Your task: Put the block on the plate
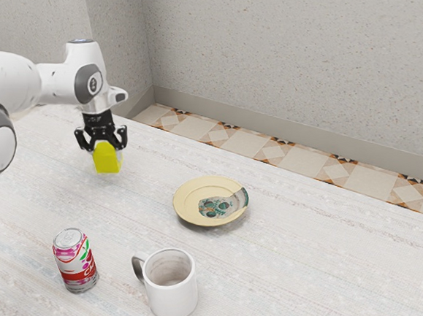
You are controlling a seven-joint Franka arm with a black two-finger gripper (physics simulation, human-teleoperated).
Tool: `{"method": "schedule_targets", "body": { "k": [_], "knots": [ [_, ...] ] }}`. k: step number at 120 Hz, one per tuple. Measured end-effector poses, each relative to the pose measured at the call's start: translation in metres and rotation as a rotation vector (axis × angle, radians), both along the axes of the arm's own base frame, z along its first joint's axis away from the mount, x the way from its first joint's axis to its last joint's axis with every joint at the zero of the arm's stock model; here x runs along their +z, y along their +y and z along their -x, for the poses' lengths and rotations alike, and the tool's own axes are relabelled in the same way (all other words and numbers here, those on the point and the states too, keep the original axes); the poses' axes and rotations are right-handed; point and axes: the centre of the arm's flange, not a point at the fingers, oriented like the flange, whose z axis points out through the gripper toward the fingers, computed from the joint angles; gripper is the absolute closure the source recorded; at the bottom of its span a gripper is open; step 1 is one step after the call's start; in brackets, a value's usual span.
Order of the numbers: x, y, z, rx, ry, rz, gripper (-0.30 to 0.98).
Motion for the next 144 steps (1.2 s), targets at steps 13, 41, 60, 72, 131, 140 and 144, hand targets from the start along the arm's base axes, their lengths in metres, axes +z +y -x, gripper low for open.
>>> {"method": "schedule_targets", "body": {
  "k": [13,41,60,72,131,140,144],
  "knots": [
    [0.011,-0.019,-0.002,-0.028,-0.001,-0.002,0.32],
    [0.017,-0.069,-0.012,-0.099,0.010,-0.013,0.32],
    [0.024,-0.115,-0.018,-0.162,0.010,-0.031,0.32],
    [0.025,-0.141,-0.020,-0.194,0.012,-0.035,0.32],
    [0.025,-0.273,-0.020,-0.332,0.017,-0.065,0.32],
    [0.025,-0.289,-0.019,-0.345,0.016,-0.067,0.32],
    [0.025,-0.295,-0.018,-0.350,0.015,-0.066,0.32]
  ]
}}
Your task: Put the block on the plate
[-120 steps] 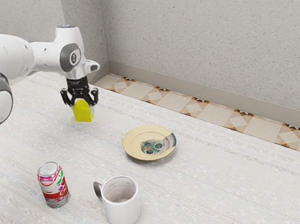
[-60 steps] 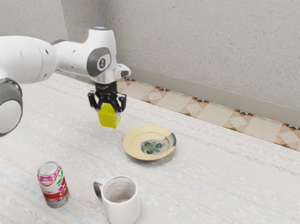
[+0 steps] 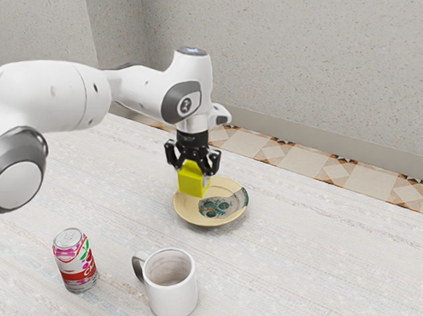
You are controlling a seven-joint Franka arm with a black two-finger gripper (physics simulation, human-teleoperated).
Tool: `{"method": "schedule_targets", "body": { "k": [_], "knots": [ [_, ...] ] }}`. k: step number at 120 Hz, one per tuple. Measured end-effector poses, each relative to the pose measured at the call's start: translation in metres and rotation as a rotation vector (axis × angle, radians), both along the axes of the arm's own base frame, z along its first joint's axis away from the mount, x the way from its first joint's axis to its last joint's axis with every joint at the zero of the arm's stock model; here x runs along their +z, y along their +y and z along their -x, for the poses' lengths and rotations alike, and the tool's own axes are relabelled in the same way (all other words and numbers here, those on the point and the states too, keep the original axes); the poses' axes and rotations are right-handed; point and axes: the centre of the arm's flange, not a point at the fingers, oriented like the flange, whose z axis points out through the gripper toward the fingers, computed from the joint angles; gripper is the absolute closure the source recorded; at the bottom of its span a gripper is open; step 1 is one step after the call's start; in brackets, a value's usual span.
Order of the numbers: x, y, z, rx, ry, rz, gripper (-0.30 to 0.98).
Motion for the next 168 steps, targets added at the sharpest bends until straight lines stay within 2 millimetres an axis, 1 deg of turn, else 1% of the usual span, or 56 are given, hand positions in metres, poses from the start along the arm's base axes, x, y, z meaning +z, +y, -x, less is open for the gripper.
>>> {"method": "schedule_targets", "body": {
  "k": [22,43,64,89,111,122,132,140,168],
  "knots": [
    [-0.001,-0.030,0.002,-0.020,-0.002,0.006,0.32],
    [-0.007,-0.050,-0.001,-0.033,-0.007,0.015,0.32],
    [-0.019,-0.054,-0.004,-0.029,0.002,0.019,0.31],
    [-0.019,-0.054,-0.005,-0.035,-0.001,0.013,0.13],
    [-0.005,-0.060,-0.007,-0.058,-0.024,0.002,0.06],
    [0.018,-0.062,-0.008,-0.067,-0.051,-0.004,0.04],
    [0.027,-0.060,-0.007,-0.068,-0.046,-0.014,0.02],
    [0.038,-0.061,-0.005,-0.074,-0.044,-0.018,0.02],
    [0.072,-0.056,0.006,-0.092,-0.026,-0.021,0.01]
  ]
}}
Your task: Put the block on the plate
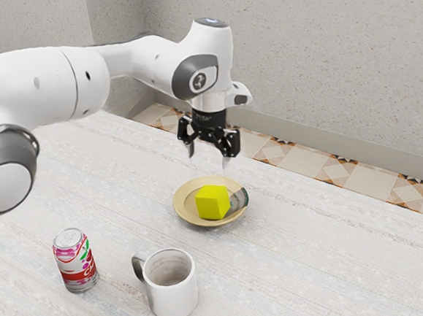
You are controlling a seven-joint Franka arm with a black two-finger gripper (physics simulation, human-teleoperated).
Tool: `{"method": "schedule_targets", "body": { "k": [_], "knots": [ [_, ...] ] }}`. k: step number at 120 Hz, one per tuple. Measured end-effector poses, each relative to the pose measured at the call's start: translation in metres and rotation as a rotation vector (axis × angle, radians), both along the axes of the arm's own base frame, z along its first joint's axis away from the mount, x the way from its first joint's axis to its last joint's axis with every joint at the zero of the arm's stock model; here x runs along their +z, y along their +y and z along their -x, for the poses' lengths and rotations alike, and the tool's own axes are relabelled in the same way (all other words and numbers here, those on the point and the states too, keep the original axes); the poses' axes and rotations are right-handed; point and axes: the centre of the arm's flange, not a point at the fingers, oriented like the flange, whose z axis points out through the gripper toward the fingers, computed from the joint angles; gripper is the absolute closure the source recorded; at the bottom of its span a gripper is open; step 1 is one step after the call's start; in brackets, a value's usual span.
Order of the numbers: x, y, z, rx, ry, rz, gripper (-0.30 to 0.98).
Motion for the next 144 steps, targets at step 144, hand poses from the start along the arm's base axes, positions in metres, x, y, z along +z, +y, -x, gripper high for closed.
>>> {"method": "schedule_targets", "body": {
  "k": [144],
  "knots": [
    [0.198,0.169,0.098,0.002,0.008,-0.018,0.00]
  ]
}}
